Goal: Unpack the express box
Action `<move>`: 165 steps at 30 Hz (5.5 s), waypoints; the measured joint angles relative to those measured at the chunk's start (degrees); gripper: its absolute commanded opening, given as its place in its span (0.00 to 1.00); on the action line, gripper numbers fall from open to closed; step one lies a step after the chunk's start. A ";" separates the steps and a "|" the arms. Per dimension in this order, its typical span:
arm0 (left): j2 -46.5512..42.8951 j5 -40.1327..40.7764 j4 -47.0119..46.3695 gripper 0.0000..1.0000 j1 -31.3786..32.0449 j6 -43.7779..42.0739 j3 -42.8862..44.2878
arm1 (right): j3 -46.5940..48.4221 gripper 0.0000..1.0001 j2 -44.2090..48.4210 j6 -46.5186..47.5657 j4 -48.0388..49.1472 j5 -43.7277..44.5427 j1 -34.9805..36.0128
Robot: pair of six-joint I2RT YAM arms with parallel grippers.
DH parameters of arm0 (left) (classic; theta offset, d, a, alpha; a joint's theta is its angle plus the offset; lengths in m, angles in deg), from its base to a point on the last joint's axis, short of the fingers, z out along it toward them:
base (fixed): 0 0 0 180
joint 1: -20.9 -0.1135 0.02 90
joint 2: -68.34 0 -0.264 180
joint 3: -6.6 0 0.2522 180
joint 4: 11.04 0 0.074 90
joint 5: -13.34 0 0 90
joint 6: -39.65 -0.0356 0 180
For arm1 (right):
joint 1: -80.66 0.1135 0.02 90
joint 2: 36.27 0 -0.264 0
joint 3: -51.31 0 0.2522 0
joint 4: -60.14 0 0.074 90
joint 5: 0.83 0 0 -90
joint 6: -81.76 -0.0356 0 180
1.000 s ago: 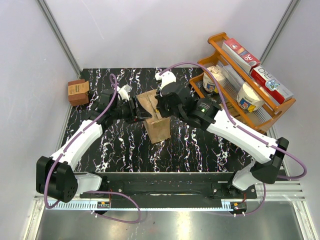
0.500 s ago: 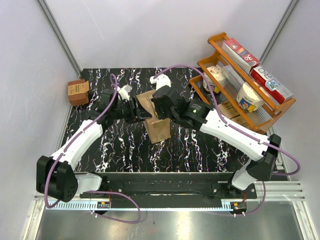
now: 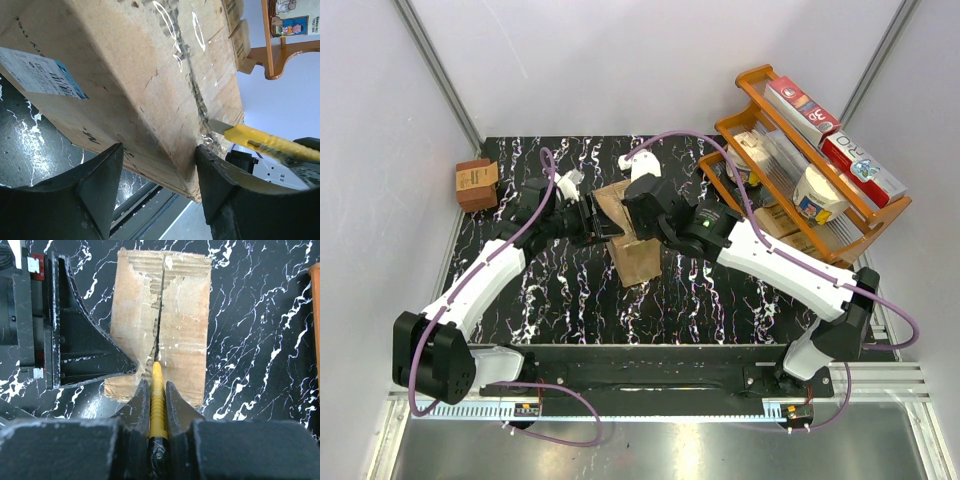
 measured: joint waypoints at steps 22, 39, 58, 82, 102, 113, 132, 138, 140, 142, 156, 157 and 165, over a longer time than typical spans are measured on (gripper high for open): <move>-1.79 4.17 -0.74 0.60 2.69 6.86 -1.46 | 10.21 0.00 -3.34 -10.45 -15.41 -4.46 0.00; -3.67 5.99 -4.11 0.62 3.80 6.16 -3.28 | 4.92 0.00 1.44 -7.43 -10.38 -6.08 0.00; -6.99 3.56 -4.68 0.67 3.67 3.39 -6.12 | -4.63 0.00 11.37 -9.35 -11.96 6.45 -1.55; -9.77 -0.83 -7.10 0.97 5.99 4.74 -10.67 | -8.37 0.00 -0.13 5.14 14.58 -14.49 -12.50; -13.49 9.27 -8.13 0.98 11.98 22.56 -11.41 | -7.87 0.00 18.60 7.82 6.25 -19.82 -11.67; -9.99 17.90 -2.99 0.86 16.87 31.45 -9.11 | -13.86 0.00 20.50 8.39 3.17 -23.54 -6.91; -8.90 20.33 -1.09 0.76 18.38 34.29 -8.13 | -18.49 0.00 20.50 7.52 4.28 -14.91 -3.37; -9.01 20.98 -1.05 0.76 18.38 34.34 -8.13 | -19.23 0.00 20.35 7.30 6.19 -13.99 -3.17; -9.01 21.38 -1.09 0.75 18.38 34.40 -8.13 | -19.41 0.00 20.22 7.30 6.82 -13.44 -3.08; -9.01 21.42 -1.14 0.75 18.43 34.40 -8.13 | -19.41 0.00 19.96 7.32 7.54 -13.11 -3.02; -9.16 21.46 -1.14 0.74 18.53 34.40 -8.13 | -19.41 0.00 19.34 7.13 10.12 -13.27 -3.02; -9.22 21.49 -1.11 0.74 18.53 34.40 -8.13 | -19.41 0.00 19.23 7.10 10.12 -13.14 -3.02; -9.44 21.81 -1.03 0.73 18.62 34.42 -8.13 | -19.76 0.00 17.84 7.13 10.29 -12.41 -2.97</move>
